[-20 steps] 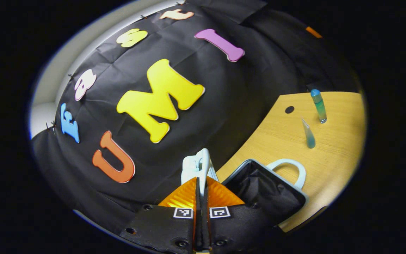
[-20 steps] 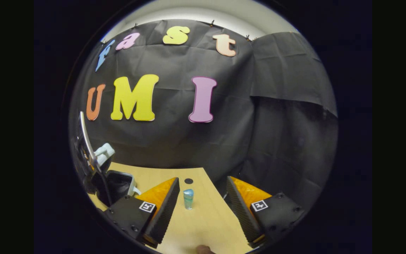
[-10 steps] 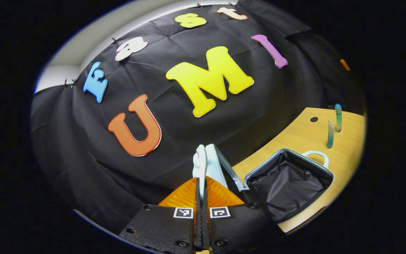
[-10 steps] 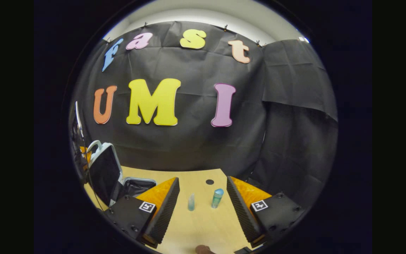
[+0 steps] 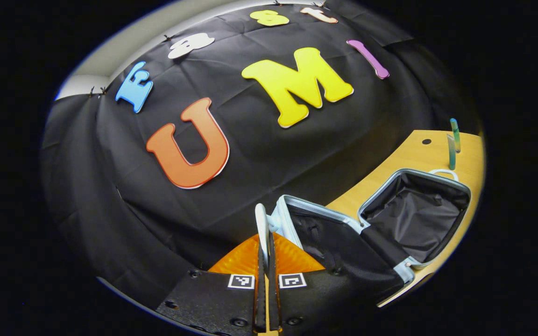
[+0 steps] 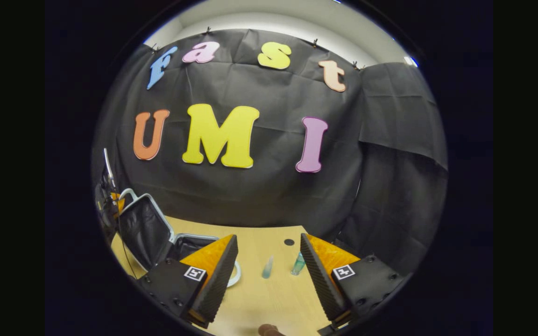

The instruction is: First open the suitcase, pack the skin care products into it, and then close the suitcase.

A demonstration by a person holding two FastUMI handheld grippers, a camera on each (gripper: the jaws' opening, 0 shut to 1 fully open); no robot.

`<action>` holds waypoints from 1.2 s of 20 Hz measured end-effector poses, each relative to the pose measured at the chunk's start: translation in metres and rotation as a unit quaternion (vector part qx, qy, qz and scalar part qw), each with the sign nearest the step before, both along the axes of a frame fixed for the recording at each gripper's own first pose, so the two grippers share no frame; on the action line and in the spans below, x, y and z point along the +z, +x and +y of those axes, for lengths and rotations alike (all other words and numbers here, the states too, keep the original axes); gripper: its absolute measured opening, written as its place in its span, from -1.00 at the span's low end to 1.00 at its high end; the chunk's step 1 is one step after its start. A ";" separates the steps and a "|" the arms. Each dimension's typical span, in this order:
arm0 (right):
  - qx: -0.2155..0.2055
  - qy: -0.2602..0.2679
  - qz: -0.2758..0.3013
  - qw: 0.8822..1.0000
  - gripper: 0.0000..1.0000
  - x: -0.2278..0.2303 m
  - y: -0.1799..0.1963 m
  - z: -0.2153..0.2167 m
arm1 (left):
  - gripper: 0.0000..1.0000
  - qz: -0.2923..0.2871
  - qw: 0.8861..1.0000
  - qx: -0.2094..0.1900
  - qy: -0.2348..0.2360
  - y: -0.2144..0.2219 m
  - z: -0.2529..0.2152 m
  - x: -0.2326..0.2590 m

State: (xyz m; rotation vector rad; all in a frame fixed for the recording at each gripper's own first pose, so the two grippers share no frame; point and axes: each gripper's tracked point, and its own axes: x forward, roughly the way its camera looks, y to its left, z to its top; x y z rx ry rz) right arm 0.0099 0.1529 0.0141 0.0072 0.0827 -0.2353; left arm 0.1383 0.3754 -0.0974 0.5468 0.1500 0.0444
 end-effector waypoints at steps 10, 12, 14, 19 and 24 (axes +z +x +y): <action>0.004 -0.020 0.016 1.000 0.59 -0.011 -0.008 0.011 | -0.89 0.115 0.984 0.058 -0.120 -0.006 0.067 -0.122; 0.000 -0.026 0.017 1.000 0.59 -0.011 -0.009 0.009 | -0.90 0.124 0.980 0.061 -0.140 -0.004 0.072 -0.141; 0.002 -0.029 0.025 0.999 0.60 -0.015 -0.011 0.011 | -0.89 0.141 0.973 0.069 -0.169 -0.007 0.074 -0.159; 0.014 -0.040 0.027 0.999 0.60 -0.017 -0.016 0.015 | -0.69 0.171 0.957 0.090 -0.216 -0.017 0.077 -0.191; 0.026 -0.028 0.009 0.999 0.60 -0.015 -0.022 0.006 | -0.02 0.134 0.955 0.112 -0.241 -0.016 0.078 -0.174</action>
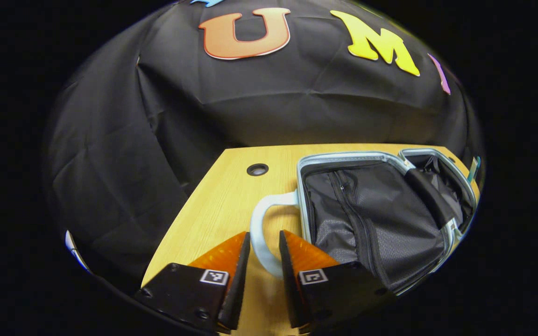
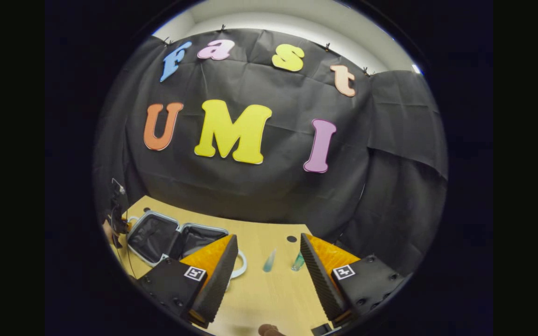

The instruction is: First open the suitcase, pack the skin care products into it, and then close the suitcase.

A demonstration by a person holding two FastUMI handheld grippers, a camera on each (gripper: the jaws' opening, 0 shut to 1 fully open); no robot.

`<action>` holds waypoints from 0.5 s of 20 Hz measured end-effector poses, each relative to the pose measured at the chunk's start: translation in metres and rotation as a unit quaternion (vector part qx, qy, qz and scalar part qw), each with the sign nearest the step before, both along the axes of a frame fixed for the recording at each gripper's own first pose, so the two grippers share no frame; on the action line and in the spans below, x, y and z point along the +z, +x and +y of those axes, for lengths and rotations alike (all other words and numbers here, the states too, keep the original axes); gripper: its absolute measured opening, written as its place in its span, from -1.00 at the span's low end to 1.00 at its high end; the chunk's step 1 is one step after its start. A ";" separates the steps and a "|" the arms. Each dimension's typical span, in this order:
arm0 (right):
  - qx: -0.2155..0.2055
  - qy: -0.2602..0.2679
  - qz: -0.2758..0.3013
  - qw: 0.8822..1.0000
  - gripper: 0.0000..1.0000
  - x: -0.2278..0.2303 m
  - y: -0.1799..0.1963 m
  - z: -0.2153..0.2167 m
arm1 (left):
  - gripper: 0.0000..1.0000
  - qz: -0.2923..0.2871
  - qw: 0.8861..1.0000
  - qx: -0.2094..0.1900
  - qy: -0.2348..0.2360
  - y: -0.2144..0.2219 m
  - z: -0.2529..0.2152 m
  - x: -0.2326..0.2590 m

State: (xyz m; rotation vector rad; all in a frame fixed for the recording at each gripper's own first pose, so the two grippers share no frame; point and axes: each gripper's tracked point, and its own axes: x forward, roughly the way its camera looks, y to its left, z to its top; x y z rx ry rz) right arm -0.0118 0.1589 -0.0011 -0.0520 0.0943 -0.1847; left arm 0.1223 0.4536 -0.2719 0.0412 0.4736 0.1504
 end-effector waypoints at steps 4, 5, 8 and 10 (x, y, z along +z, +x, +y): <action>0.008 0.005 -0.002 1.000 0.60 -0.006 0.000 -0.021 | 0.55 -0.023 1.000 -0.002 -0.015 -0.009 -0.027 0.035; 0.013 0.007 -0.004 1.000 0.60 -0.006 0.001 -0.026 | 0.48 -0.030 0.999 -0.004 -0.016 -0.011 -0.038 0.046; 0.011 0.006 -0.016 1.000 0.59 -0.008 0.004 -0.052 | 0.80 -0.053 0.998 -0.010 -0.022 -0.022 -0.082 0.080; 0.017 0.008 -0.021 1.000 0.59 -0.012 0.009 -0.066 | 0.87 -0.062 0.998 -0.007 -0.009 -0.030 -0.110 0.095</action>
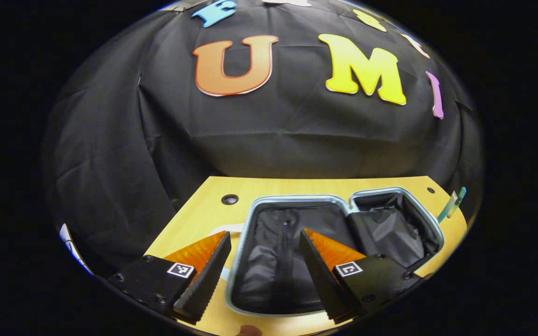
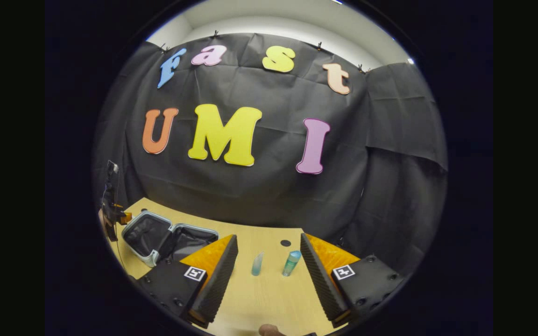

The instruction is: First open the suitcase, pack the skin care products into it, and then close the suitcase.

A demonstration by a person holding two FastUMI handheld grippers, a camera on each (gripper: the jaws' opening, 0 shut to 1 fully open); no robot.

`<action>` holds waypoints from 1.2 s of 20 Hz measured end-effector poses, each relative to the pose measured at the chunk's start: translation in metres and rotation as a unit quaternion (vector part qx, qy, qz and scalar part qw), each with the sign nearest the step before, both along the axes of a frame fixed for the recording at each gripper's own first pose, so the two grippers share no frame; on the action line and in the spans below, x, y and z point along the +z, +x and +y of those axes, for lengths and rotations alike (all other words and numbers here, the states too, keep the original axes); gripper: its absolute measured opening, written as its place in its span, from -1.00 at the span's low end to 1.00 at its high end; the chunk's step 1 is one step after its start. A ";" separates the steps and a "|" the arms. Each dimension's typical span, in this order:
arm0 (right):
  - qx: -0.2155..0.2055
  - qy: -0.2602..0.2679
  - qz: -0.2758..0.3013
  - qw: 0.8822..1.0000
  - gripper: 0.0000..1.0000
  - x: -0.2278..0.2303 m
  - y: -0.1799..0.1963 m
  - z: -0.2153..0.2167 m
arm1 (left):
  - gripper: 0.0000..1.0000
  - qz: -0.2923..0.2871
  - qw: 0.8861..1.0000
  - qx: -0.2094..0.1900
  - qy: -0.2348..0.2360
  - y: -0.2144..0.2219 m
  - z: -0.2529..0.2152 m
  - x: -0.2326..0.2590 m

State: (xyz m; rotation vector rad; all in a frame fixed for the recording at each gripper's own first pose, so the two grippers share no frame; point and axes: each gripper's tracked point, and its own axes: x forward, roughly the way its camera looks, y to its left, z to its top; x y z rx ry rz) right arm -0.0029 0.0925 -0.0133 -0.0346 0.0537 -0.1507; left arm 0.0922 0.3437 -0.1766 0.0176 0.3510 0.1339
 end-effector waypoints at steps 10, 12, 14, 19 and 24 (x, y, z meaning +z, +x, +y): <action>0.021 0.058 0.030 0.998 0.60 -0.046 0.031 -0.092 | 0.95 0.014 0.996 -0.085 -0.004 -0.006 -0.198 0.006; 0.022 0.058 0.037 0.997 0.59 -0.057 0.038 -0.111 | 0.96 0.022 0.993 -0.115 -0.010 -0.003 -0.250 -0.002; 0.022 0.054 0.047 0.997 0.60 -0.071 0.045 -0.129 | 0.96 0.026 0.988 -0.149 -0.012 -0.002 -0.302 -0.005; 0.022 0.055 0.081 0.995 0.59 -0.105 0.058 -0.168 | 0.96 0.038 0.975 -0.220 0.001 0.016 -0.415 -0.029; 0.040 0.070 0.123 0.989 0.60 -0.142 0.070 -0.194 | 0.96 0.066 0.965 -0.255 -0.006 0.037 -0.488 -0.075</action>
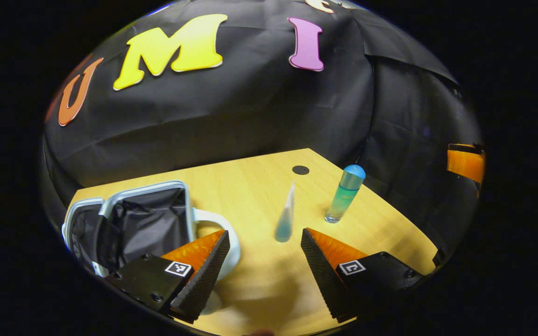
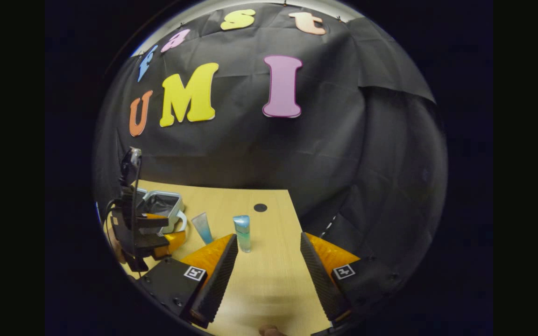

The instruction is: First open the suitcase, pack the skin care products into it, and then close the suitcase.

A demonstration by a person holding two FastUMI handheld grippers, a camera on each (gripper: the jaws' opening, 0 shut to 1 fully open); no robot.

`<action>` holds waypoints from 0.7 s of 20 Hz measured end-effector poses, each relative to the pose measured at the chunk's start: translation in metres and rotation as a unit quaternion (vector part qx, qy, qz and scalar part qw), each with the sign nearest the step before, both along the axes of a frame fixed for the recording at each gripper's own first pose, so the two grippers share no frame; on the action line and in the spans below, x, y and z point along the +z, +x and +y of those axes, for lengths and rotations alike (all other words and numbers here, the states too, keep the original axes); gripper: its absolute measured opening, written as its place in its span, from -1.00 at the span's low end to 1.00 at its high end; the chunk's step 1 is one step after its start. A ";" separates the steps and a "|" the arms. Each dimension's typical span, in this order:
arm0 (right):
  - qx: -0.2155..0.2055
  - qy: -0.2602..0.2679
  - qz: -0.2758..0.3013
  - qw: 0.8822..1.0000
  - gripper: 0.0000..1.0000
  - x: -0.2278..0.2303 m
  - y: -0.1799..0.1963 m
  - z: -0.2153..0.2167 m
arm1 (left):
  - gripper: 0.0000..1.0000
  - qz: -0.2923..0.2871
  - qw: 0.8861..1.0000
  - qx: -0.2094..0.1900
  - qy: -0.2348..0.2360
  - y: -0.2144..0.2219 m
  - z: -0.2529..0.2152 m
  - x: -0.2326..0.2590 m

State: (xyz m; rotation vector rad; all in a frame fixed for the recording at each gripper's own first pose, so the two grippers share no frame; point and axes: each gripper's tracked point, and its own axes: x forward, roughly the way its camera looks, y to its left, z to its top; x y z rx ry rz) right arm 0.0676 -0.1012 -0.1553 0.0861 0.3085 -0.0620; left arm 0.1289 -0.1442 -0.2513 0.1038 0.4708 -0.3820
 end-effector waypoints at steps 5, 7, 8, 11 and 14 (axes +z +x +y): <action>-0.002 -0.007 0.024 1.000 0.60 -0.037 0.018 -0.019 | 0.94 0.012 1.000 0.005 0.012 0.028 -0.029 -0.036; 0.001 -0.009 0.035 0.999 0.60 -0.050 0.026 -0.017 | 0.88 0.013 1.000 0.015 0.010 0.040 -0.031 -0.044; 0.003 -0.011 0.038 0.999 0.59 -0.055 0.029 -0.015 | 0.77 0.017 1.000 0.017 0.007 0.044 -0.033 -0.048; 0.011 -0.019 0.040 0.999 0.60 -0.064 0.043 -0.005 | 0.73 0.021 0.999 0.020 0.015 0.053 -0.034 -0.056; 0.023 -0.024 0.037 0.999 0.60 -0.070 0.055 0.003 | 0.42 0.025 1.000 0.004 0.018 0.059 -0.042 -0.064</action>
